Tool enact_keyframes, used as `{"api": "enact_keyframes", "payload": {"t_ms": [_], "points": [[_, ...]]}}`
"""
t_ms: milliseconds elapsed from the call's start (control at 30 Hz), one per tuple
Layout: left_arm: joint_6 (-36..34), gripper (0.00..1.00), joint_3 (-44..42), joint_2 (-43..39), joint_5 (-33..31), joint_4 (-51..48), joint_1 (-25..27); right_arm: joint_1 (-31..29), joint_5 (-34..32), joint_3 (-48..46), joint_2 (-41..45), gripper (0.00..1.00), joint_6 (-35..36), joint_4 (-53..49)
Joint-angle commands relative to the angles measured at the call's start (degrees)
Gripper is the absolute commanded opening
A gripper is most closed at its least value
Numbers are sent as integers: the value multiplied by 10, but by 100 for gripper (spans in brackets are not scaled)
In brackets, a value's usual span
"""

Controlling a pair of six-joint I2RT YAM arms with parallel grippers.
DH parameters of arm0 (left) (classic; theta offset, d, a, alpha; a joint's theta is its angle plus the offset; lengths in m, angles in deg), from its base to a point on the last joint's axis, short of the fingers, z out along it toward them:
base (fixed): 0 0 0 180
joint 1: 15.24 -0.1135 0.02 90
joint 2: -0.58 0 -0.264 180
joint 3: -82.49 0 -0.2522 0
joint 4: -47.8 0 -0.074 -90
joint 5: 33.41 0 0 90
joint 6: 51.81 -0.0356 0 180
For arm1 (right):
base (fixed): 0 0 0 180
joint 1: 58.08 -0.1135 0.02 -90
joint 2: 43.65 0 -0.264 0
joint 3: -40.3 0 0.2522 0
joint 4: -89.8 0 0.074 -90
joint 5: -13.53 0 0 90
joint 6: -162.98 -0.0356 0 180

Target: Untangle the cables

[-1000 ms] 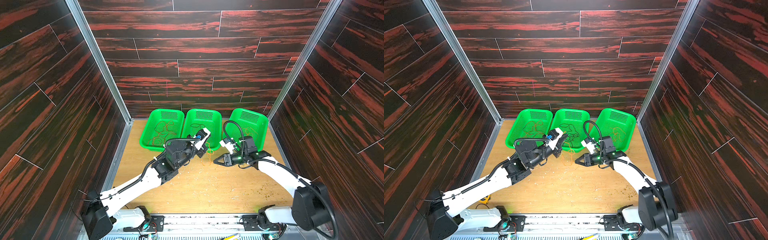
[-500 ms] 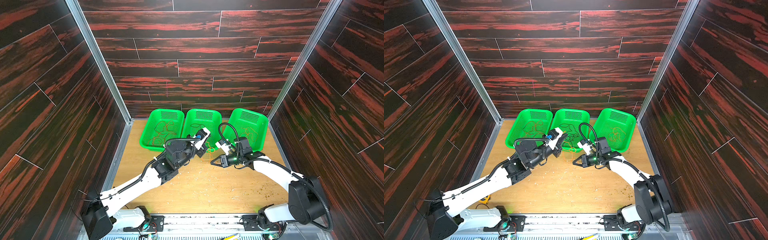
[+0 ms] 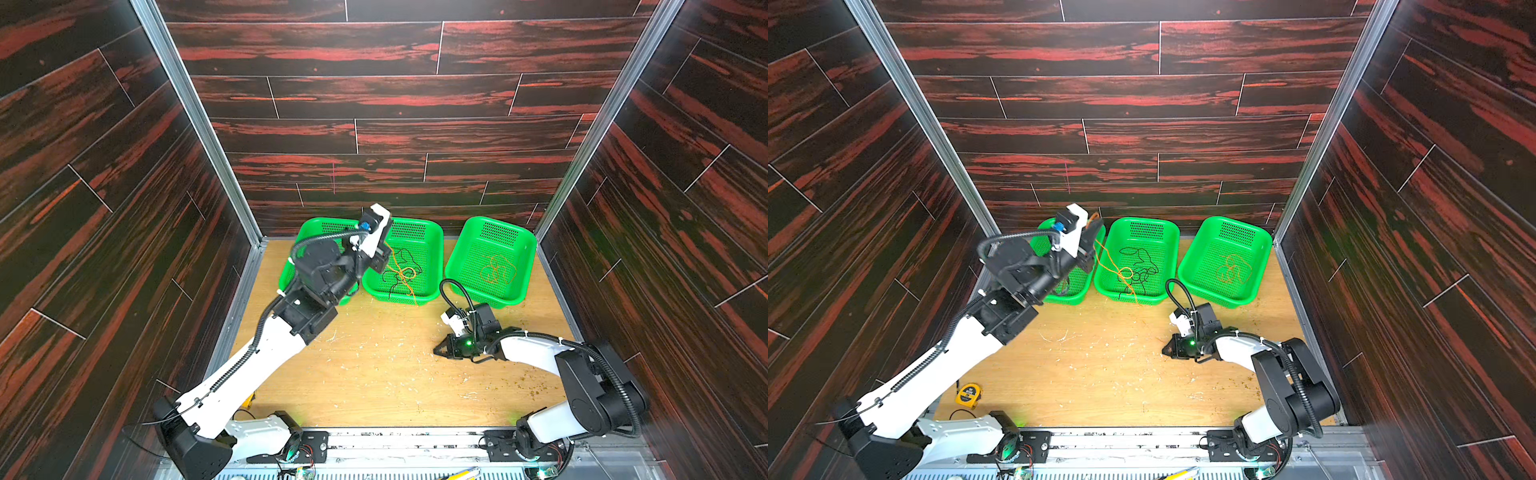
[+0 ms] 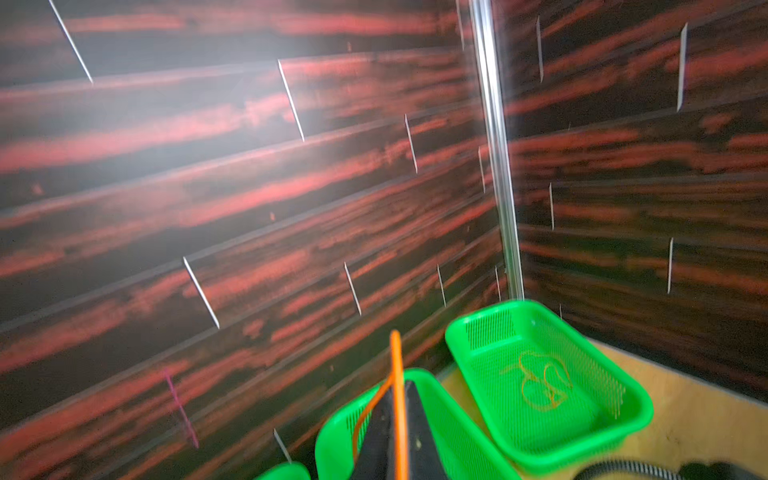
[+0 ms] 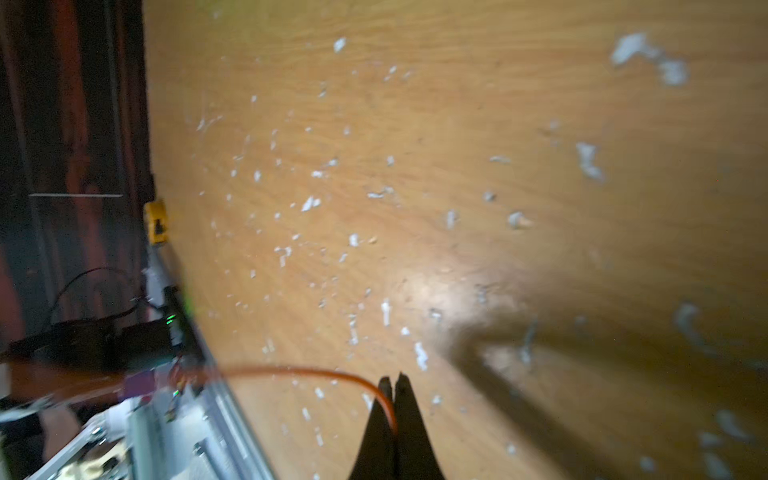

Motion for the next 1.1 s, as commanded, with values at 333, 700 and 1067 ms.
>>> {"api": "enact_keyframes", "payload": {"t_ms": [333,700,1067], "points": [[35,0,111,119,95,-12,-2,18,-163,-12,151,23,21,-19],[79,0,343,339,128,23,1,22,-374,-5,422,95,-2,-119],[126,0,748,655,129,36,10,27,-505,-2,520,99,-27,-129]]}}
